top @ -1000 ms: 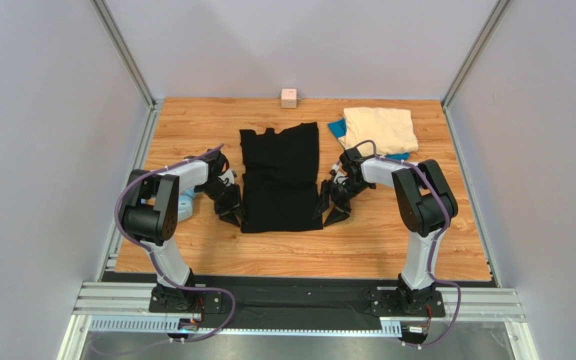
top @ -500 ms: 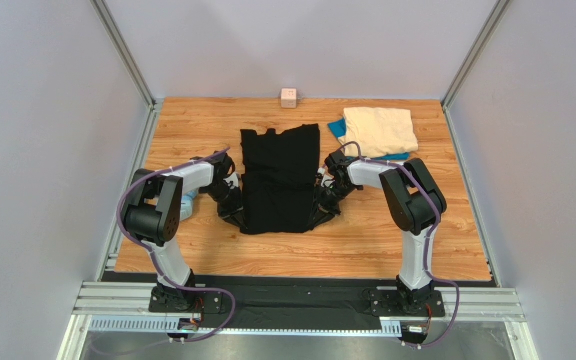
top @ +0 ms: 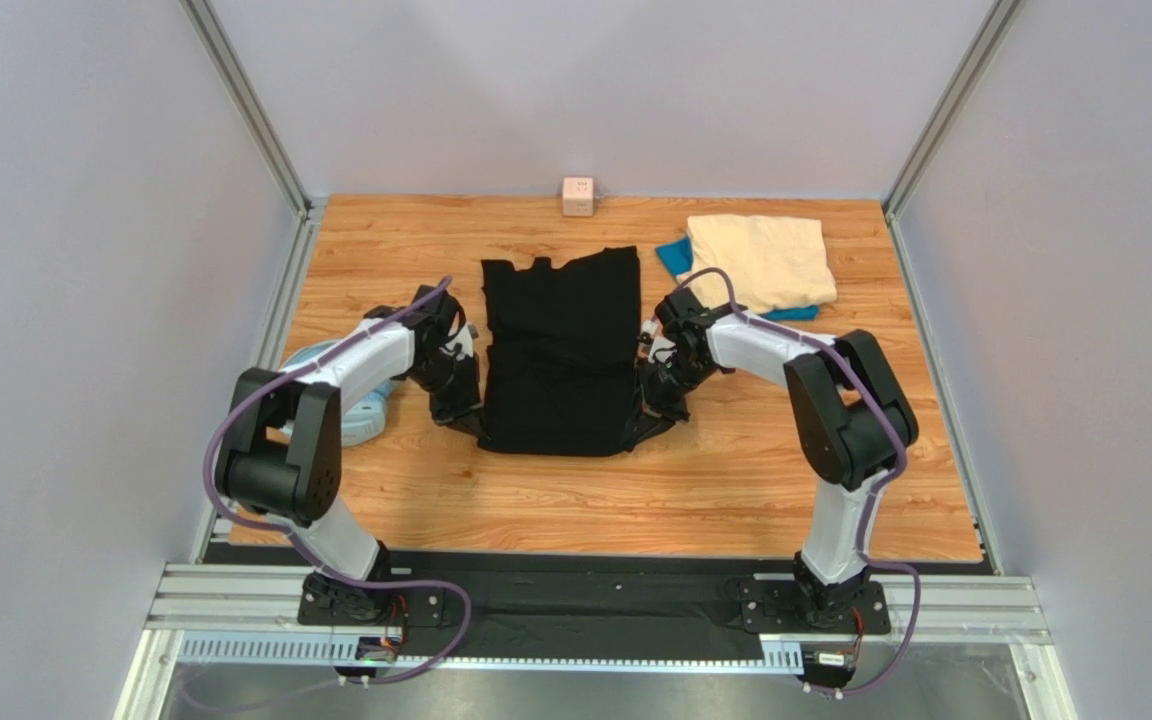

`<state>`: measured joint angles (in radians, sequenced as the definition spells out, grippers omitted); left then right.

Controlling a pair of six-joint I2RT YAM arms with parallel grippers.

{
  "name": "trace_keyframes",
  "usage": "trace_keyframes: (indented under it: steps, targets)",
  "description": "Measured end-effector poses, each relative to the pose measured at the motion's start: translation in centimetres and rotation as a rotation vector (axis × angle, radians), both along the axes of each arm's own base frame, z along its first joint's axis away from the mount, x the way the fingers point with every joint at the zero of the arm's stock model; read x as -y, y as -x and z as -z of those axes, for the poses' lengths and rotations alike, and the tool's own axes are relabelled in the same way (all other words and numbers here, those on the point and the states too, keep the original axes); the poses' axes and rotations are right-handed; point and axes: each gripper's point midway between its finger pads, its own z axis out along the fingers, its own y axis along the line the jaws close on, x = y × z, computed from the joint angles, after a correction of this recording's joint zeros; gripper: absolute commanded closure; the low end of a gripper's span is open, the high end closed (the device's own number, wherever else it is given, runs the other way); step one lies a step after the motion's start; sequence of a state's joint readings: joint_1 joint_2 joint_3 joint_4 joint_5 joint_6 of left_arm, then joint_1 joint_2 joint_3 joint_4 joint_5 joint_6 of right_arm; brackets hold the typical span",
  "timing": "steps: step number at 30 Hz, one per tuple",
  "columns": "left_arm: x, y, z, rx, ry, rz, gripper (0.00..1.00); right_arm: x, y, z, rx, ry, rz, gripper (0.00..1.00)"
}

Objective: Fold and stack the t-shirts

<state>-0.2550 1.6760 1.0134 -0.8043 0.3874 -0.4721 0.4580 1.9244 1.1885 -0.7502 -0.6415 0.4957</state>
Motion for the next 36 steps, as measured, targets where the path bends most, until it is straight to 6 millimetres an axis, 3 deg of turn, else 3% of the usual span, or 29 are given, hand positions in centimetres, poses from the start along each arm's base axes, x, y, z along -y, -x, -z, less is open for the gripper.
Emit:
trace_keyframes:
  steps: [9, 13, 18, 24, 28, 36]
  targets:
    - [0.5, -4.0, -7.6, 0.265, 0.037, 0.000, 1.00, 0.0, -1.3, -7.0, 0.163, -0.033, 0.009, 1.00]
    - [0.7, -6.8, -10.3, 0.352, 0.027, -0.010, 1.00, -0.7, -3.5, -9.8, 0.241, -0.046, 0.018, 1.00]
    - [1.3, -12.7, -12.0, 0.421, -0.006, -0.026, 1.00, -2.0, -7.9, -12.5, 0.324, -0.071, 0.033, 1.00]
    - [1.7, -18.9, -10.0, 0.410, -0.078, -0.042, 1.00, -2.8, -16.0, -11.4, 0.360, -0.043, 0.070, 1.00]
    - [1.7, -22.0, -8.5, 0.398, -0.126, -0.048, 1.00, -2.4, -19.9, -9.8, 0.367, -0.023, 0.103, 1.00]
    - [1.6, -25.4, -7.1, 0.421, -0.176, -0.057, 1.00, -0.4, -23.1, -7.1, 0.334, 0.006, 0.187, 1.00]
